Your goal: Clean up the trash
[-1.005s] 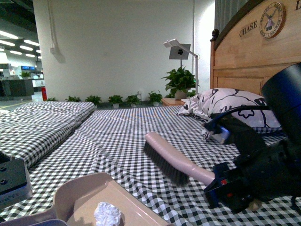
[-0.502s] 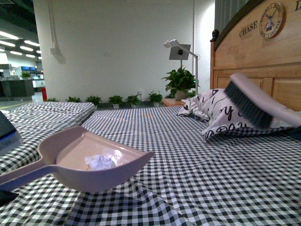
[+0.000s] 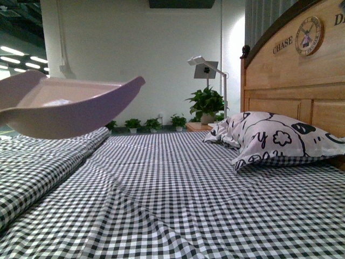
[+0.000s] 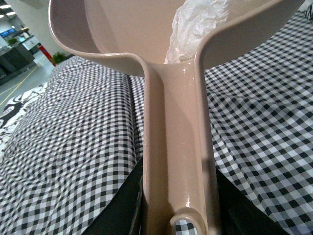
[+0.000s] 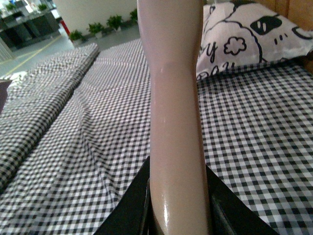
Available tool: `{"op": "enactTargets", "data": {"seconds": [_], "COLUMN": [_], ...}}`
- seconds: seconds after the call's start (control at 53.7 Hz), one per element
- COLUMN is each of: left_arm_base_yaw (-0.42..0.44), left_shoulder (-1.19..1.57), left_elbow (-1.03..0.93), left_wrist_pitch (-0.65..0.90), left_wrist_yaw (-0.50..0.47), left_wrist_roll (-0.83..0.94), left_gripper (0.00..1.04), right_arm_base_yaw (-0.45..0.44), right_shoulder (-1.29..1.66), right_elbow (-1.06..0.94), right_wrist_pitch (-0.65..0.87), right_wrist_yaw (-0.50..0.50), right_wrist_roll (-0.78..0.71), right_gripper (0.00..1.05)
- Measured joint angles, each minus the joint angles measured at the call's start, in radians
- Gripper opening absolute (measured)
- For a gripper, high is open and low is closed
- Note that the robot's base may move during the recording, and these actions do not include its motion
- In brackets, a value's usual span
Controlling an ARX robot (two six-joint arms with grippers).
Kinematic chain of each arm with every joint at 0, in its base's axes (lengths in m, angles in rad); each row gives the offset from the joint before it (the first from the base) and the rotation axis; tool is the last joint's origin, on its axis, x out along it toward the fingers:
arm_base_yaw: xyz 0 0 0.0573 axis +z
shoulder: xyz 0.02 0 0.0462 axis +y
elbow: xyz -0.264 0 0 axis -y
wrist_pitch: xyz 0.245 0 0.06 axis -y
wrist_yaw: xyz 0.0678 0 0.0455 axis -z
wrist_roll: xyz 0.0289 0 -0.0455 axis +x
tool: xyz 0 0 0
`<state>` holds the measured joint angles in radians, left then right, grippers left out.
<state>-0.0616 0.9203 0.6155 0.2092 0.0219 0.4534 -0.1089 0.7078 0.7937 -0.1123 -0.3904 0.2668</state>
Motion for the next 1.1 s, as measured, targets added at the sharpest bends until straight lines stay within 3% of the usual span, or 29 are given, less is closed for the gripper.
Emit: {"op": "enactTargets", "data": {"seconds": [0.167, 0.261, 0.428, 0.633, 1.098], "left_arm_base_yaw": [-0.032, -0.069, -0.219, -0.372, -0.348], "left_shoulder": [-0.145, -0.249, -0.389, -0.486, -0.502], "left_elbow": [-0.054, -0.090, -0.157, -0.198, -0.213], "left_wrist_pitch": [-0.010, -0.027, -0.054, -0.095, -0.111], "left_wrist_yaw": [-0.087, -0.152, -0.296, -0.447, -0.465], "left_wrist_roll": [-0.020, -0.049, -0.068, -0.121, -0.196], "left_gripper": [0.27, 0.27, 0.27, 0.27, 0.27], "right_arm_base_yaw": [0.003, 0.056, 0.207, 0.276, 0.275], "right_shoulder": [-0.095, -0.174, -0.232, -0.230, -0.237], "right_elbow": [0.000, -0.007, -0.021, -0.038, -0.051], "right_wrist_pitch": [-0.035, -0.071, -0.085, -0.077, -0.086], "right_wrist_yaw": [0.009, 0.071, 0.210, 0.287, 0.389], "right_wrist_roll": [0.042, 0.071, 0.080, 0.074, 0.036], "right_gripper": [0.20, 0.20, 0.20, 0.20, 0.20]}}
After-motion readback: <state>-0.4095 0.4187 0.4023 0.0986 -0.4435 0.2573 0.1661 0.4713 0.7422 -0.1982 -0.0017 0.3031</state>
